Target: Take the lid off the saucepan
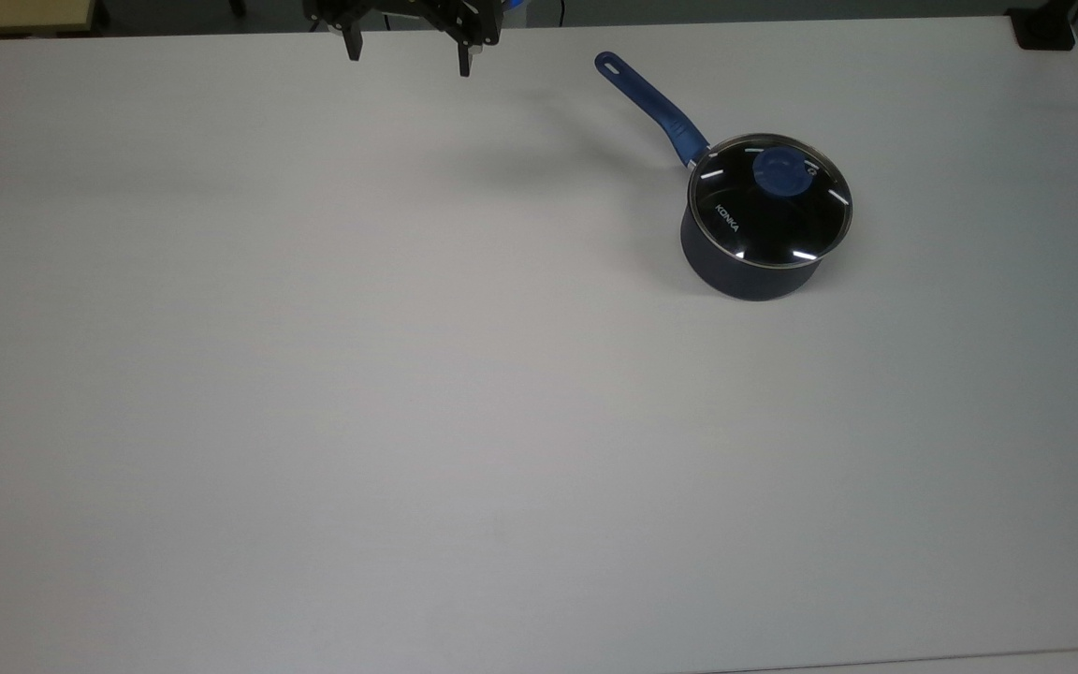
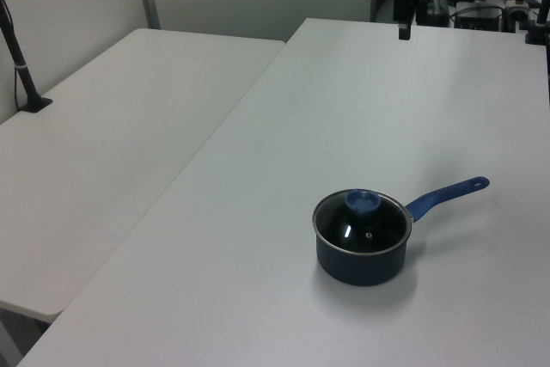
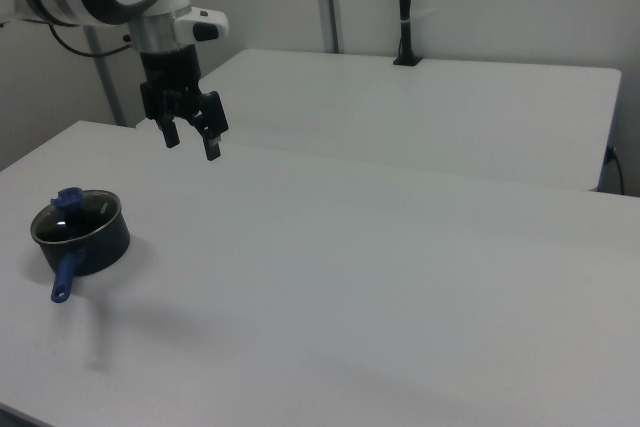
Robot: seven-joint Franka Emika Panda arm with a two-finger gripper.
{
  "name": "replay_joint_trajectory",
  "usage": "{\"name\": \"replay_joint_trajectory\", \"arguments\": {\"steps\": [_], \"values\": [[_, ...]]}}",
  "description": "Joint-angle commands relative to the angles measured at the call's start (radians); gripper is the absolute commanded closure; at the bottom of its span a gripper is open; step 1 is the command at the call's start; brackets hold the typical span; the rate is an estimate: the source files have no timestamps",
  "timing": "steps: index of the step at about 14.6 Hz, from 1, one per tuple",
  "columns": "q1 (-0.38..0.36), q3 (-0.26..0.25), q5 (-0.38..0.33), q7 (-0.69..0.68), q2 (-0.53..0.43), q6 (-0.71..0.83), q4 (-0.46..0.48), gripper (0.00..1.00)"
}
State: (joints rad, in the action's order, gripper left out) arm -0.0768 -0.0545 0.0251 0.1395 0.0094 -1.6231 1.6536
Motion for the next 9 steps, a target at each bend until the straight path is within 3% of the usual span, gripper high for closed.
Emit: {"name": "replay_joint_trajectory", "arguments": {"steps": [1,9], "values": [[0.005,0.005,-0.011,0.002,-0.014,-0.023,0.018,0.00],[-0.006,0.012,-0.013,-0.009,-0.012,-0.023,0.020,0.00]]}}
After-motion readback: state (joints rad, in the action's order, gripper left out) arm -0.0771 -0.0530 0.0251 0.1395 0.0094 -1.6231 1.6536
